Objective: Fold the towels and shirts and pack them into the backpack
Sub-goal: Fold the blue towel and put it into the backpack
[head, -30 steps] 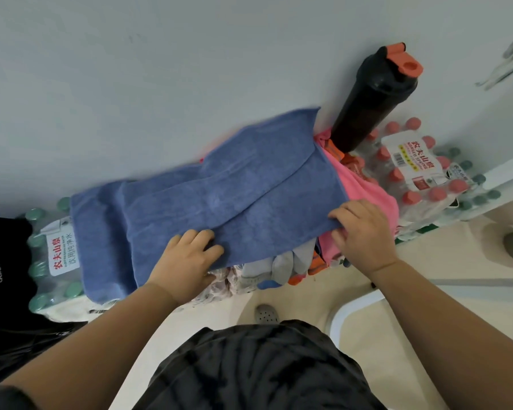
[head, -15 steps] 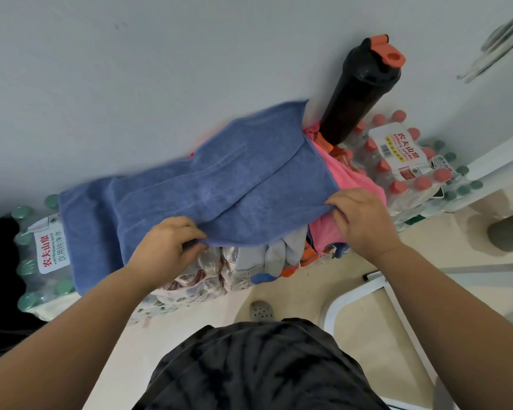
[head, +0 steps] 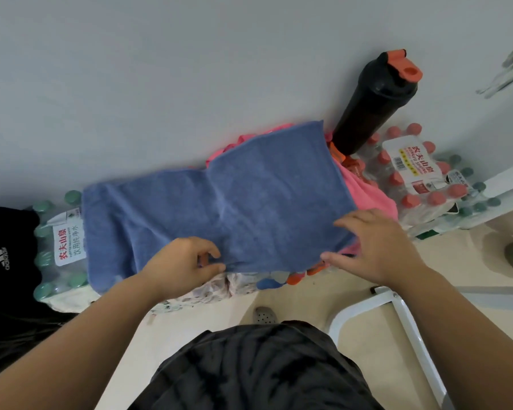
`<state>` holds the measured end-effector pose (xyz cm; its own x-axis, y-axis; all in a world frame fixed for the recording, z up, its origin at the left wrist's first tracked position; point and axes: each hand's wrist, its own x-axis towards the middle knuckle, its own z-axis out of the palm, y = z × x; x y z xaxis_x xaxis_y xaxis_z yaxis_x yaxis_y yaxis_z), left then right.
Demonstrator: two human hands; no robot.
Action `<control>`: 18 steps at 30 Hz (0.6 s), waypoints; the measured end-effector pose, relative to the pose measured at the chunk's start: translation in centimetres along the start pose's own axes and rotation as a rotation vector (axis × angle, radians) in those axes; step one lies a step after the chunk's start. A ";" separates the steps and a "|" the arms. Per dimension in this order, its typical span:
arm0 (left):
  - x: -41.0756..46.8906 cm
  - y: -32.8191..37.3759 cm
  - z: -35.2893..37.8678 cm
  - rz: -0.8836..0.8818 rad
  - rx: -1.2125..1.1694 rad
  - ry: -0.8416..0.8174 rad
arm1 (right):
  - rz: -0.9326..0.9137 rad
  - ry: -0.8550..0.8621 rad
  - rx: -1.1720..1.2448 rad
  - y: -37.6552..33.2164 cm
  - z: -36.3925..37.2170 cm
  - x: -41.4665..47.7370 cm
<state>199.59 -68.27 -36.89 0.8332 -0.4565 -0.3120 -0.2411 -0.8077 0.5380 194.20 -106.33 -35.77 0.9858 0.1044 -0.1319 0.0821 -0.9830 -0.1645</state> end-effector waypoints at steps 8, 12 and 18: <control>-3.8 -5.6 -1.9 -0.460 0.116 0.457 | -0.264 0.044 0.063 -12.3 2.0 7.6; -7.9 -8.4 -1.9 -0.768 0.068 0.459 | -0.488 -0.095 0.003 -17.9 4.1 10.3; -10.6 -10.0 -0.9 -0.946 -0.046 0.490 | -0.633 -0.183 0.001 -23.4 5.9 12.2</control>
<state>193.61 -55.06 -38.25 0.7834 0.5573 -0.2752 0.6195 -0.7356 0.2740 203.47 -81.16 -39.25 0.7063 0.6864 -0.1731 0.6375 -0.7231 -0.2660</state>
